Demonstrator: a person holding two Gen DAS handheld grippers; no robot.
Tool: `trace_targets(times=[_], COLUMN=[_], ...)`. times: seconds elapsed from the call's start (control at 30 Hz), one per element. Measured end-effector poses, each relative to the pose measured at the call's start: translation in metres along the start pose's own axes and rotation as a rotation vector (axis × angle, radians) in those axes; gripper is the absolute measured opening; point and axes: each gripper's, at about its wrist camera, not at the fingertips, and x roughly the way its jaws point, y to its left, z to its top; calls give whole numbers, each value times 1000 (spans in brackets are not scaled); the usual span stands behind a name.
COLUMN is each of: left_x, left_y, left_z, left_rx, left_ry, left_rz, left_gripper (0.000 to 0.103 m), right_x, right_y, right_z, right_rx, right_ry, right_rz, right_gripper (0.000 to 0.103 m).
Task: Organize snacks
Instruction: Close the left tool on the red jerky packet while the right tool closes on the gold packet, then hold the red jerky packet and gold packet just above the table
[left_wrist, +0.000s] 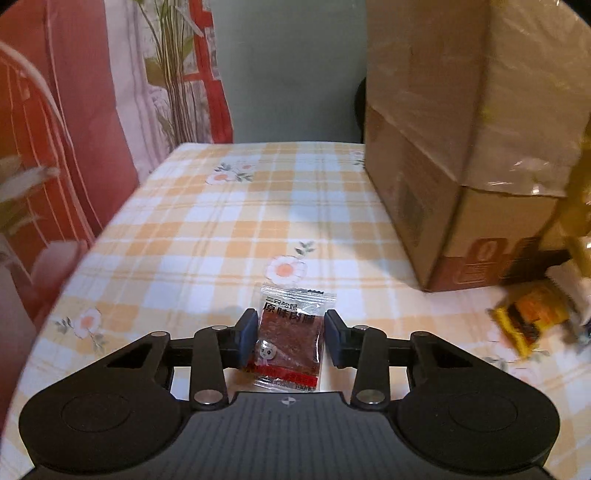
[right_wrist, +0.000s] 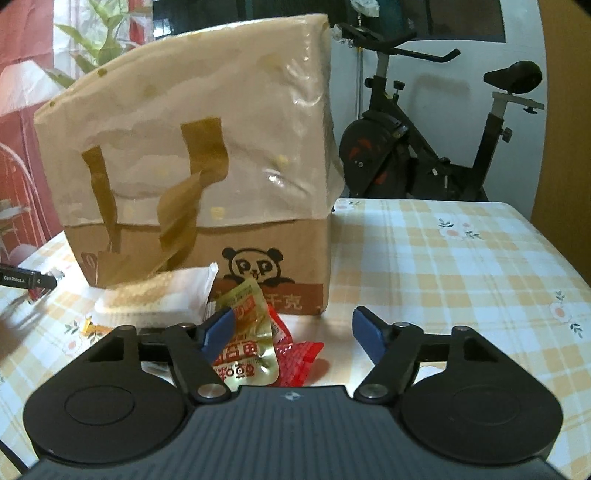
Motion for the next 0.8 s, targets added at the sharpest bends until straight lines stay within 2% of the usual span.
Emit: trace_targets(times=[0.43,0.67,0.8], left_x=[-48,-68,-75], left_y=[-57,-85,-94], left_z=[-12,-31,-48], left_rx=[-58,-118,-102], left_ry=[-65,-101,-106], left_rz=[-183,-218,-211], left_gripper=[41,41,41], right_x=[17,26,23], right_y=[34,45,48], right_z=[-4,-12,-16], right_rx=[-160,-183,-203], right_ry=[39,33,26], right_rz=[79,30,17], right_gripper=[53,53,53])
